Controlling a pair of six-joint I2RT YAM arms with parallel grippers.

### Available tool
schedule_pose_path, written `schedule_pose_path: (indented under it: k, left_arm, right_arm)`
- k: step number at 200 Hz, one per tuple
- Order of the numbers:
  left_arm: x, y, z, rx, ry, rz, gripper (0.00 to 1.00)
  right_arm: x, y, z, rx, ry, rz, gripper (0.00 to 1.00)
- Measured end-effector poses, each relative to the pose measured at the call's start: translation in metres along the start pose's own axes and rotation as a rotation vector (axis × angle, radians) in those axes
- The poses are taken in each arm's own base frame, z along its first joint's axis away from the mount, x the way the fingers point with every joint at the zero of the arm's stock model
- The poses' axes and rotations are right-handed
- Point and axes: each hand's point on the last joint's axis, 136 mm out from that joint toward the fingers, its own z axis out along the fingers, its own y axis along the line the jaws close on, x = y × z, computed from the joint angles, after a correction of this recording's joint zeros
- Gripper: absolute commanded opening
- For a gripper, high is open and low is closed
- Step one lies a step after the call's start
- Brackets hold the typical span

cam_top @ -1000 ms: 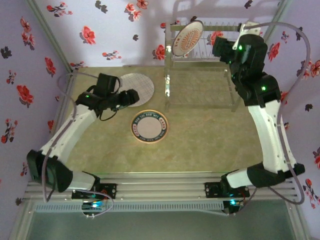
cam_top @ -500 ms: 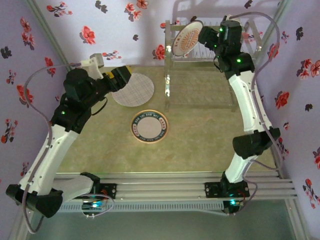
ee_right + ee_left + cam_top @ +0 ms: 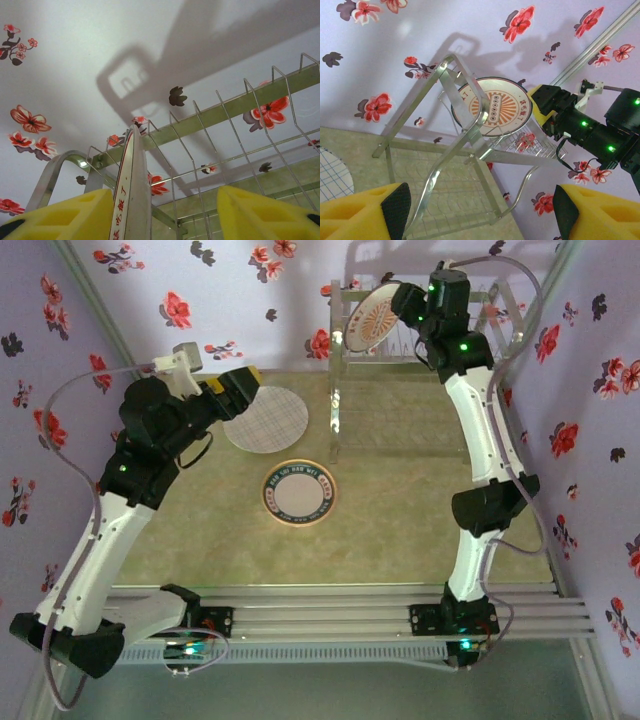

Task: Unload the plates from the dish rack

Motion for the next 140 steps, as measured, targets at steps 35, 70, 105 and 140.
schedule_pose_path:
  k: [35,70,105,140]
  left_arm:
    - [-0.002,-0.002,-0.001,0.007,-0.008,0.0,0.77]
    - [-0.008,-0.007,-0.003,0.02,-0.024,-0.01,0.77]
    - [-0.012,-0.011,-0.004,0.03,-0.036,-0.011,0.77]
    - [-0.011,-0.012,-0.004,0.036,-0.03,-0.014,0.77]
  right_arm:
    - [-0.001,0.002,0.002,-0.002,-0.001,-0.004,0.55]
    - [0.008,-0.002,0.008,0.013,0.029,-0.018,0.52]
    - [0.016,0.001,0.012,0.013,0.046,-0.038,0.47]
    - [0.018,0.004,0.012,0.01,0.051,-0.056,0.41]
